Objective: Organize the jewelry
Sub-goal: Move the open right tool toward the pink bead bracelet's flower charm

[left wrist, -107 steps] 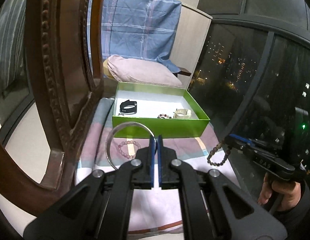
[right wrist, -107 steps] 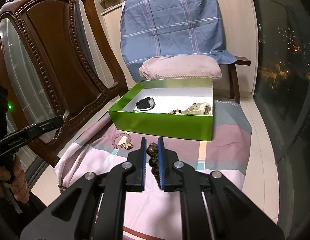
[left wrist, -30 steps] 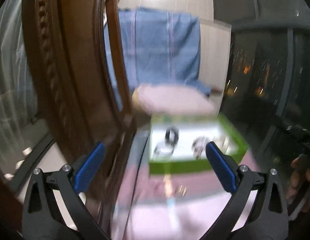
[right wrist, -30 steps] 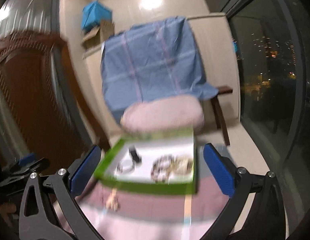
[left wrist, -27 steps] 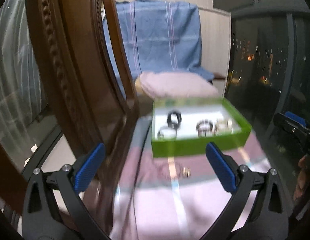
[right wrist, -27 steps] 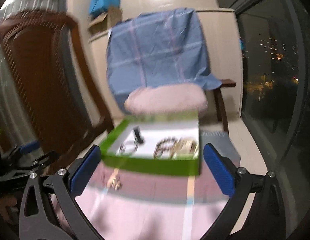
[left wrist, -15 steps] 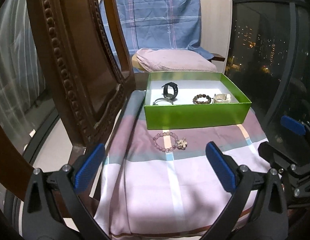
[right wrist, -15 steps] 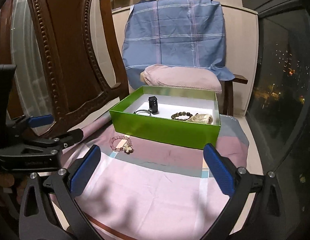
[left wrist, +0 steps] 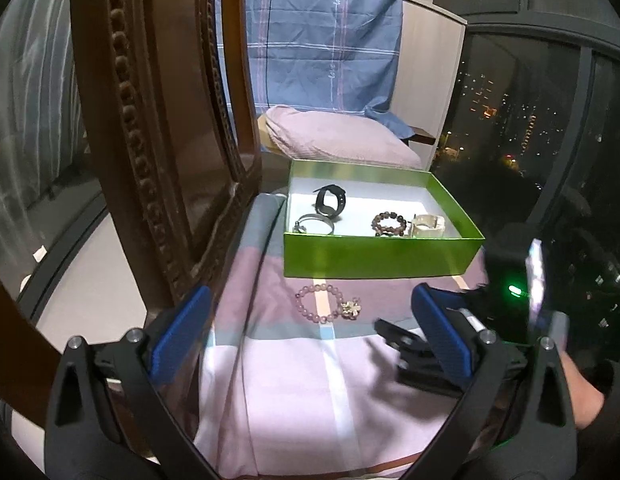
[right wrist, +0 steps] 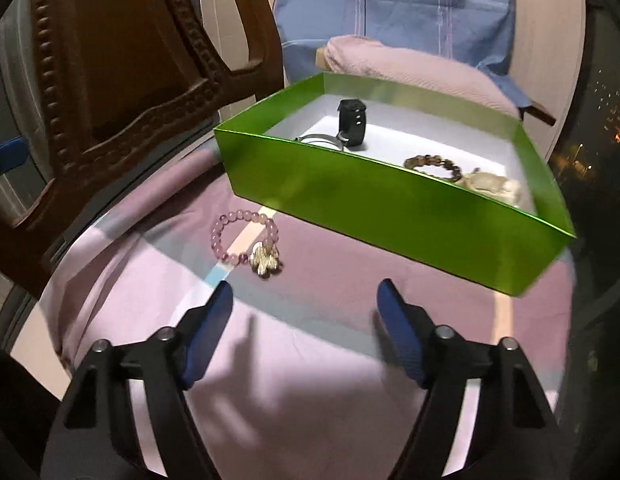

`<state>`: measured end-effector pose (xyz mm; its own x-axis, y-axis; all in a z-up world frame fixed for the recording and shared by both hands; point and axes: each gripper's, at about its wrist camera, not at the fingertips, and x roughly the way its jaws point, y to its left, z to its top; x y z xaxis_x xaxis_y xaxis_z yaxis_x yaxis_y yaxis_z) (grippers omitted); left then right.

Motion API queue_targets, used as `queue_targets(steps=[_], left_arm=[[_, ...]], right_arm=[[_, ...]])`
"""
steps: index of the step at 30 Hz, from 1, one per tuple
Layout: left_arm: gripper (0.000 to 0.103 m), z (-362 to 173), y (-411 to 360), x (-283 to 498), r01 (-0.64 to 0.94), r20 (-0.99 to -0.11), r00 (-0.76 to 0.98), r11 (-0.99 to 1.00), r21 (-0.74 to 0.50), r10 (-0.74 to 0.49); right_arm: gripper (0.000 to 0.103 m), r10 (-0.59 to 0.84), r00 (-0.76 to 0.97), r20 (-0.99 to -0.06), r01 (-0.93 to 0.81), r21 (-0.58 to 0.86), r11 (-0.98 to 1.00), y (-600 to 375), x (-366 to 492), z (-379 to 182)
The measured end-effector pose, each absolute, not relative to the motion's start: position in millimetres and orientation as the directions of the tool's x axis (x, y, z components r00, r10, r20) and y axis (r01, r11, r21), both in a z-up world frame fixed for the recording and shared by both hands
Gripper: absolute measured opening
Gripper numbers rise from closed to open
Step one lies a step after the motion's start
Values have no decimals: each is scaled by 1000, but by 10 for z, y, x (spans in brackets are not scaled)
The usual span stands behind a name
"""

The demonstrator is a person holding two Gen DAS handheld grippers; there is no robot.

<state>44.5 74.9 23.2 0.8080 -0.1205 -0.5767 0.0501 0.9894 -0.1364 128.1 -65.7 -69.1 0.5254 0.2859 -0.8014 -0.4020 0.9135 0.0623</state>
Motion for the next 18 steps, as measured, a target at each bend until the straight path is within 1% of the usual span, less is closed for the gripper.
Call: queue_targets(steps=[1,3,5,7,10,11,12,14,18], left_arm=[[99,228,748,448,55,-576,808,990,-134,-122],[99,223,752,449,66,-577,806,989,-136,-133],[99,215,770,454,77,-579,802,986,-151,-151],[99,212,782,445,84,-576,801,984,-159,-162],[99,194,772,451,85,-581,799,985,-150,-158],[99,187,766,458,85,-584,796,985,-147,-157],[99,177,757,467,86,-587,794,986,-146,-156],[99,160,732,482,89,-595,789,986,-140,-156],[99,103,660,526,107,-613,775,988,-114,-155]], right_arm=[[69,292,519,-803,-410,65,910,-627,1317,-706],[65,307,491,-815,-435,76,897,-533,1406,-768],[58,319,459,-829,-454,89,886,-449,1477,-828],[54,312,445,-840,-457,87,885,-397,1537,-890],[46,322,432,-843,-452,107,886,-382,1608,-945],[38,320,432,-843,-453,104,886,-380,1612,-953],[22,325,427,-844,-454,110,884,-378,1622,-958],[22,344,407,-846,-449,143,882,-399,1635,-954],[22,362,413,-836,-449,159,879,-446,1584,-851]])
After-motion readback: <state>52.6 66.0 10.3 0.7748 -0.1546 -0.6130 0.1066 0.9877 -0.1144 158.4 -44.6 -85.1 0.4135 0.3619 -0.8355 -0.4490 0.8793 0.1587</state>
